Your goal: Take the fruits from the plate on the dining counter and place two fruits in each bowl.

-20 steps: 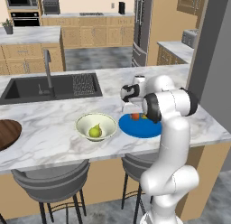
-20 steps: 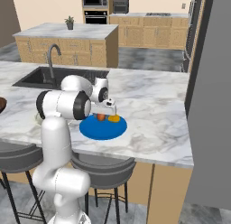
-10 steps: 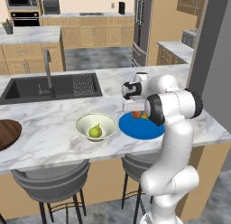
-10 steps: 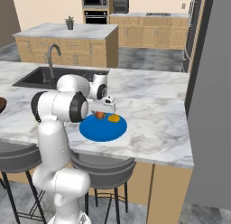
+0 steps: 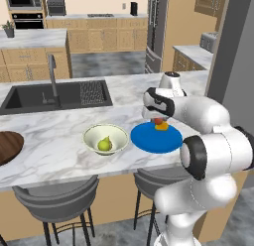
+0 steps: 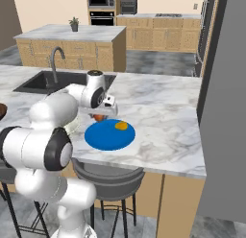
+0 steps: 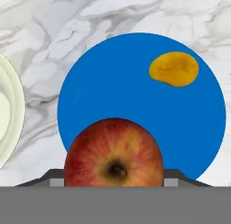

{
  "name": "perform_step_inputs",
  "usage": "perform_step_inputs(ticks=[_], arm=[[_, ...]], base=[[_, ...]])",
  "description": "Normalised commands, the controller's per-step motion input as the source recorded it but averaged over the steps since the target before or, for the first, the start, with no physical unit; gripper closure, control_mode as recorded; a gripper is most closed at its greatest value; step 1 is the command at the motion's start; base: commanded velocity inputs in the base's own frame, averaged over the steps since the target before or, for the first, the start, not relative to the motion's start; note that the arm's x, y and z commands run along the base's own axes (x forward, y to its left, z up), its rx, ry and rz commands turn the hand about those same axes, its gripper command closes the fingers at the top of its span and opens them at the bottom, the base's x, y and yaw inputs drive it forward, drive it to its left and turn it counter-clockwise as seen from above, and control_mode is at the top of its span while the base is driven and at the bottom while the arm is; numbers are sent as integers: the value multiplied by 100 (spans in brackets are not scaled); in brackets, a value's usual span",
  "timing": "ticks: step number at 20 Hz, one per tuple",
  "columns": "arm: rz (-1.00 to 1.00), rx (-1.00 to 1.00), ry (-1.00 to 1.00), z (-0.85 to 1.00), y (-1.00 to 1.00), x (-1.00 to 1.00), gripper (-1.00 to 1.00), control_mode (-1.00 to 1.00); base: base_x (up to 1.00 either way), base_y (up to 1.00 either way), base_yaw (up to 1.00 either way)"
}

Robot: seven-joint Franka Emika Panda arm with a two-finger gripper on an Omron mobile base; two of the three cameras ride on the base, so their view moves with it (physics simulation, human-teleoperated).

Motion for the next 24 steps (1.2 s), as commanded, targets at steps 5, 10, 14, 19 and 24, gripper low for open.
perform_step_inputs(ticks=[5,10,14,19,24], arm=[[7,0,-18,54,0,-100,100,-100],[2,0,-1,81,0,-100,100,-100],[0,0,7,67,5,-100,100,-100],[0,0,22,43,12,-100,100,-100],[0,0,10,11,2,-32,100,-100]], base=[[0,0,0],[0,0,0],[0,0,0],[0,0,0],[0,0,0]])
